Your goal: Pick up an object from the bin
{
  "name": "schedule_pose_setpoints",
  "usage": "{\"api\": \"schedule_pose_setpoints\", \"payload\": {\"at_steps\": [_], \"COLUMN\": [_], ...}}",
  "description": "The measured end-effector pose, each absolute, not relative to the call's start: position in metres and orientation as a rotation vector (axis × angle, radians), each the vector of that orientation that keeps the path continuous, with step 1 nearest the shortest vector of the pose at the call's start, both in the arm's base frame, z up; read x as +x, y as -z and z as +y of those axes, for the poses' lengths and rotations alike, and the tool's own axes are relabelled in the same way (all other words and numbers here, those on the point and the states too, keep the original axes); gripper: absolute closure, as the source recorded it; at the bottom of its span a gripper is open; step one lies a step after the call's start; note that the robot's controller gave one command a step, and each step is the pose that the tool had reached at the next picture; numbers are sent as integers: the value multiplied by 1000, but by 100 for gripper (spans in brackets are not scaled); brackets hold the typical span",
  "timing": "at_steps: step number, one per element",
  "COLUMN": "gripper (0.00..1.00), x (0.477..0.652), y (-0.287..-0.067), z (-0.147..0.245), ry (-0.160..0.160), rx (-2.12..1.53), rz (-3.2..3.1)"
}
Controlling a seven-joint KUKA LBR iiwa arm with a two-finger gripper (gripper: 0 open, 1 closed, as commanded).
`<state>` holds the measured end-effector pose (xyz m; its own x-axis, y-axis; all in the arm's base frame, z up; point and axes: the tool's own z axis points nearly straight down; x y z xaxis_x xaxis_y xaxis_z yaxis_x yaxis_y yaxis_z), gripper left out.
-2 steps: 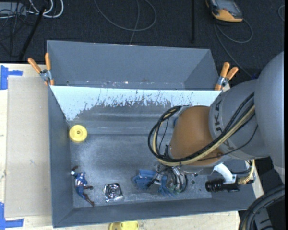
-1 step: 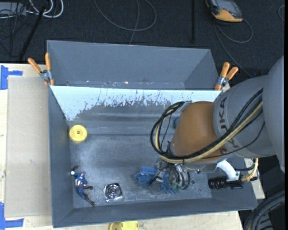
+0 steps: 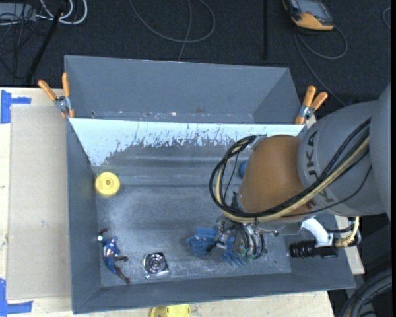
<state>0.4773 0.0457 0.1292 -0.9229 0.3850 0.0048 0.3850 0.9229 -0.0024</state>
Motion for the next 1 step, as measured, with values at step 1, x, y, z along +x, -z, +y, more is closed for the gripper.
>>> {"api": "schedule_pose_setpoints", "payload": {"at_steps": [1], "gripper": [100], "x": [476], "y": [-150], "z": [46], "ry": [-3], "rx": [-615], "rz": [-3073]}}
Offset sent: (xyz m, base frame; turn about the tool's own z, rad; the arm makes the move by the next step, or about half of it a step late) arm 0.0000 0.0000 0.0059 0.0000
